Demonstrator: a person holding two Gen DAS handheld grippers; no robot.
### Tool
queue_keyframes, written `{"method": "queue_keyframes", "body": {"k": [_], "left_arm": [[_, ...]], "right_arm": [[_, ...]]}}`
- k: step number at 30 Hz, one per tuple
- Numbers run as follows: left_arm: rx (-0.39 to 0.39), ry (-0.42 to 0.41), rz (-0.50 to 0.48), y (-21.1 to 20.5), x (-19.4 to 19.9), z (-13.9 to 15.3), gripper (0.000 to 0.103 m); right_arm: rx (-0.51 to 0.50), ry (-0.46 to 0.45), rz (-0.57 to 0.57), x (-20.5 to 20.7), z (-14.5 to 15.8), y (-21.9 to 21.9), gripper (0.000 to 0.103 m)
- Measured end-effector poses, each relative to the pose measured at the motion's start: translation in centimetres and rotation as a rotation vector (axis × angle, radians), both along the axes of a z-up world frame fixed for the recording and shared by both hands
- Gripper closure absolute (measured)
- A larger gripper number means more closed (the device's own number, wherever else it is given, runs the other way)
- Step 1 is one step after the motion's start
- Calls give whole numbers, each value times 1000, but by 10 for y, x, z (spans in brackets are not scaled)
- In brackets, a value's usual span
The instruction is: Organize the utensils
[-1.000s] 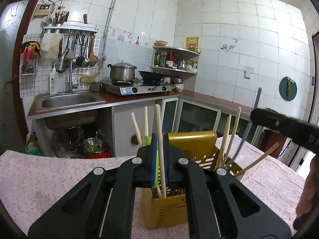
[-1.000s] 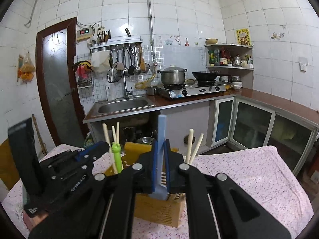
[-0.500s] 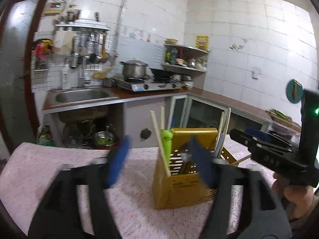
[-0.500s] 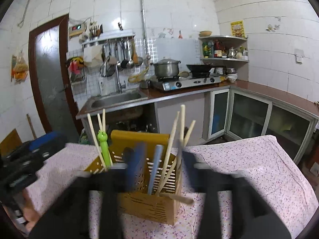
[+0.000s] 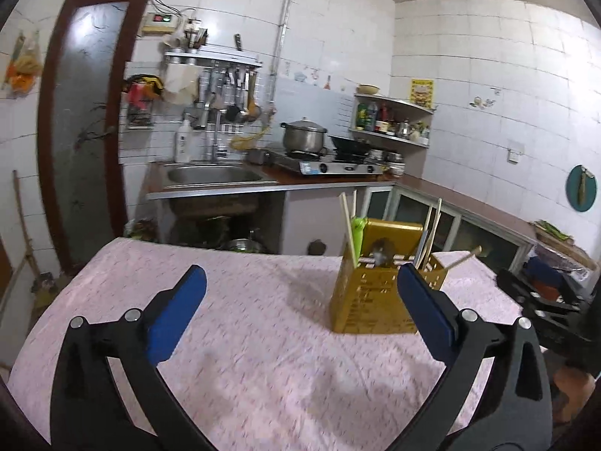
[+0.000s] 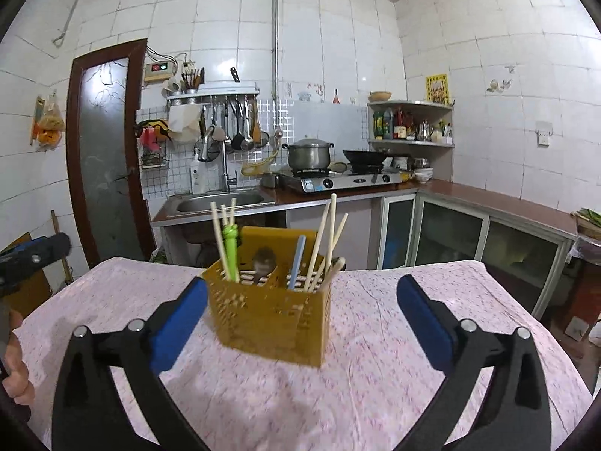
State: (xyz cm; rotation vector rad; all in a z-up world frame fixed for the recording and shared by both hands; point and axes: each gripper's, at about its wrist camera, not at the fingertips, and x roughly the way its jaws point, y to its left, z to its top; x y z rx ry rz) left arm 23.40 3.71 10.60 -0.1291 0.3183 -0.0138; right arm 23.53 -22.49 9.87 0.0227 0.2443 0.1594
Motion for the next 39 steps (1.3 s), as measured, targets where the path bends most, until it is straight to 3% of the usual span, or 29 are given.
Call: {"method": "queue_keyframes", "body": {"k": [8, 15, 25, 39], "left_arm": [[-31, 3, 29, -5, -50, -22, 5], [43, -24, 43, -22, -82, -48, 5], [68, 15, 21, -29, -89, -84, 5], [105, -9, 46, -26, -87, -89, 5]], "right_arm": [[-6, 14, -67, -54, -10, -7, 4], [36, 53, -134, -74, -36, -19, 4], [-6, -7, -161, -86, -62, -14, 4], [-34, -26, -146, -90, -72, -10, 4]]}}
